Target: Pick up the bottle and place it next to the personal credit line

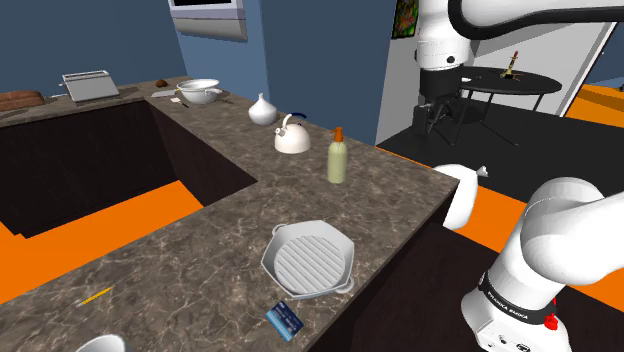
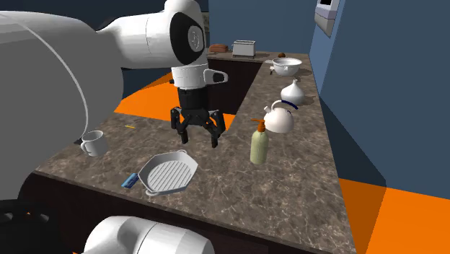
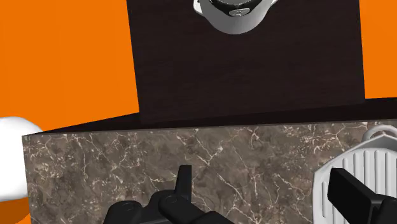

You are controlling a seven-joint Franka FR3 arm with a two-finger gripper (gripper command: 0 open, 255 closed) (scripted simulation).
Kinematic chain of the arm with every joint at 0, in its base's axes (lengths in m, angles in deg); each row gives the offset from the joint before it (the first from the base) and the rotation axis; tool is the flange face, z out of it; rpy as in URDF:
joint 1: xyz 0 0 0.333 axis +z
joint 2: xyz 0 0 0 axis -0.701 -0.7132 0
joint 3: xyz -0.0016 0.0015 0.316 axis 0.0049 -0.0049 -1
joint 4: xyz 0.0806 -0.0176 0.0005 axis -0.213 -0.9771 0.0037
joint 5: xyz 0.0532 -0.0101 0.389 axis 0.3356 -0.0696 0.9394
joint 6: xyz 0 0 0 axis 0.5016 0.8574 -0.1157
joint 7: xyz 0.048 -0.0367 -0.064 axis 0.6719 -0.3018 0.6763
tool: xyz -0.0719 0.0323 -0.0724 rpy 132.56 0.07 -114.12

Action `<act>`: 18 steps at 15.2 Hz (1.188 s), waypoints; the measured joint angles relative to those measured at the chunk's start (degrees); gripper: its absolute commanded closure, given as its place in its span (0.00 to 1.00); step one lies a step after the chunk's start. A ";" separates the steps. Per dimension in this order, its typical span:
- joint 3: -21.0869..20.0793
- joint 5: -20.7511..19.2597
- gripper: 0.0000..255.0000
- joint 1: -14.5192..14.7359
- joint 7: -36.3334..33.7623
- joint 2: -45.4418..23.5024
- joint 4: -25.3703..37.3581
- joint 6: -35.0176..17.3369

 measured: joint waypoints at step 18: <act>6.55 -3.25 0.00 -1.81 7.62 -30.67 14.93 -20.70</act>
